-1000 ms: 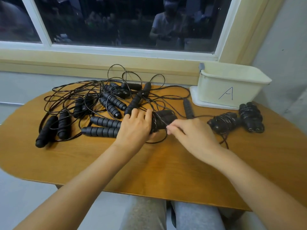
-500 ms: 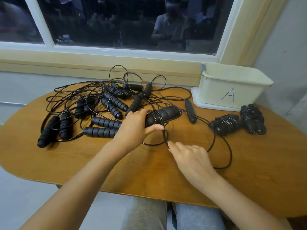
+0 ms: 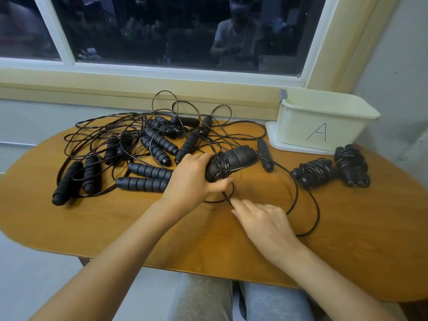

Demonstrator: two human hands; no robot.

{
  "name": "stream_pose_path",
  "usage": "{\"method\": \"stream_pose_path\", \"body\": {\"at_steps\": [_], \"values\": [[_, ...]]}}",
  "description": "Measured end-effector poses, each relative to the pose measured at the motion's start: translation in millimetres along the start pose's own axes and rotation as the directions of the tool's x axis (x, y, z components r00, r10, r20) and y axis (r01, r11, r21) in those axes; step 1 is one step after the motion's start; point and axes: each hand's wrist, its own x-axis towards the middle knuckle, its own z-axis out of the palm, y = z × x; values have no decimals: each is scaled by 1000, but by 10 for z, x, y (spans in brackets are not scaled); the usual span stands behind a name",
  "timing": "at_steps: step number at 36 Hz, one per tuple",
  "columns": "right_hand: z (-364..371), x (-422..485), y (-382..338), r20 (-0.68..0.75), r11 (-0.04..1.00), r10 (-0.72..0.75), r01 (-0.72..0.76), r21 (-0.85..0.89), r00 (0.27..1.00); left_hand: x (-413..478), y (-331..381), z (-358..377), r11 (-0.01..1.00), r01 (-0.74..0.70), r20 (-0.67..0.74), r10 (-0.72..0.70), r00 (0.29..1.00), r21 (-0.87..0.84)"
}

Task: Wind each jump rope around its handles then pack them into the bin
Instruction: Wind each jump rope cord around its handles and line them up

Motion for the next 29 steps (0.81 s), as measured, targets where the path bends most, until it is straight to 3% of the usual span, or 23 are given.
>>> {"method": "stream_pose_path", "body": {"at_steps": [8, 15, 19, 24, 29], "values": [[-171, -13, 410, 6, 998, -19, 19, 67, 1000, 133, -195, -118, 1000, 7, -90, -6, 996, 10], [-268, -32, 732, 223, 931, 153, -216, 294, 963, 201, -319, -183, 1000, 1, -154, -4, 988, -21], [-311, 23, 880, 415, 762, 267, -454, 461, 870, 204, -398, -226, 1000, -9, -158, 5, 987, -26], [-423, 245, 1055, 557, 536, 223, -577, 616, 800, 170, -427, -226, 994, -94, -179, 82, 980, -59], [-362, 520, 1296, 630, 393, 278, -684, 615, 725, 111, -401, -248, 951, -302, -125, 292, 948, -67]]}}
